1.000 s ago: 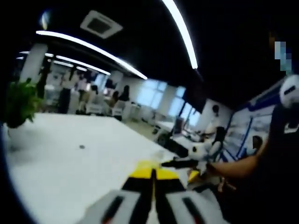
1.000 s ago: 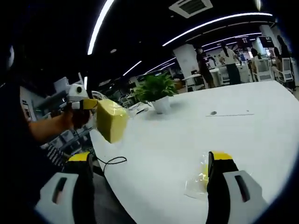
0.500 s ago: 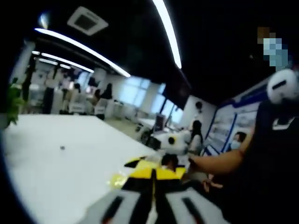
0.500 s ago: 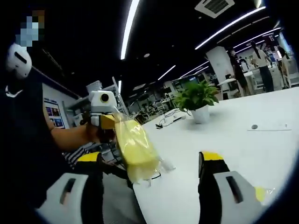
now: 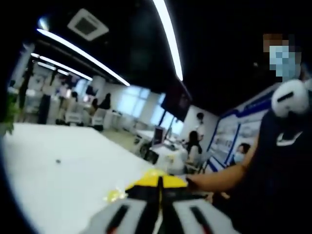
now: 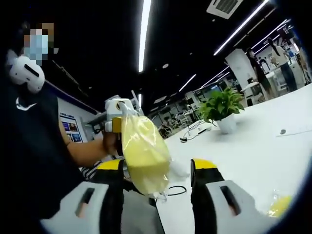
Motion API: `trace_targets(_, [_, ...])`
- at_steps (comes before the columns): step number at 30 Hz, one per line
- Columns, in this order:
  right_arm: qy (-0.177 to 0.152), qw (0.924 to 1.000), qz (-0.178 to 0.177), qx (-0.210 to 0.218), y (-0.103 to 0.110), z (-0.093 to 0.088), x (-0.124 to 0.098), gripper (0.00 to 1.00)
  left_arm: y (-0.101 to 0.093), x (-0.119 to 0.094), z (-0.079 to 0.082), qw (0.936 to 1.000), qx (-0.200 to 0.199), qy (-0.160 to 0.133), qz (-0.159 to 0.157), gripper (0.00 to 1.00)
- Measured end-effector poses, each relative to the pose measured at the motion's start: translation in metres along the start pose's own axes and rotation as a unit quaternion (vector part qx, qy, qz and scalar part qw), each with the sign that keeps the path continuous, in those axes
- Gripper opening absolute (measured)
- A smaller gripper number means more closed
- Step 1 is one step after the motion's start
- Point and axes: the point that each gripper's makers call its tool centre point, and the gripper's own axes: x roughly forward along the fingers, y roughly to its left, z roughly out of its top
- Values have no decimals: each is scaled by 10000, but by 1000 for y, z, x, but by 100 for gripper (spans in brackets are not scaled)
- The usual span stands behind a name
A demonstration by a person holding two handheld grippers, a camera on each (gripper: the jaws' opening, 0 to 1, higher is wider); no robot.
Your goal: Compare the silicone blocks by pressing each to a similar depth, holding the contact briefly, and releasing to observe deformation and rebound differences across the visible hardness samples.
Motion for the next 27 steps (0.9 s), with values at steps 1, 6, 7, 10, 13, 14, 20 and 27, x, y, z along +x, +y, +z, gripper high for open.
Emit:
trace_targets(1, [-4,10000,35,9,2,0,0,41,-1,1,1,10000,7,0,-13,0])
trace_targets(6, [-26,9999,148,-23,9,1,3,28,-2,2,2,10000,41,15,-32,0])
trace_targets(7, [-26,9999,144,-23,9,1,3,28,-1,2,2,10000,36,16,-22,0])
trace_targets(10, [30,9999,115,-35,10,3,3,25,-3,2,2,10000,57,11,-37,0])
trace_targets(13, [129,9998,139,-66,13,3,3,22,-6,2,2,10000,75,9,-63,0])
trace_targets(14, [170,9997,147,-66,13,3,3,22,-6,2,2,10000,69,14,-66,0])
trace_targets(20, [341,9994,-28,71,7,5,4,16,0,1,4,9996,262,-37,65,0])
trace_targets(27, [466,9988,-134,18,6,6,3,9,0,0,3,9997,241,-55,45,1])
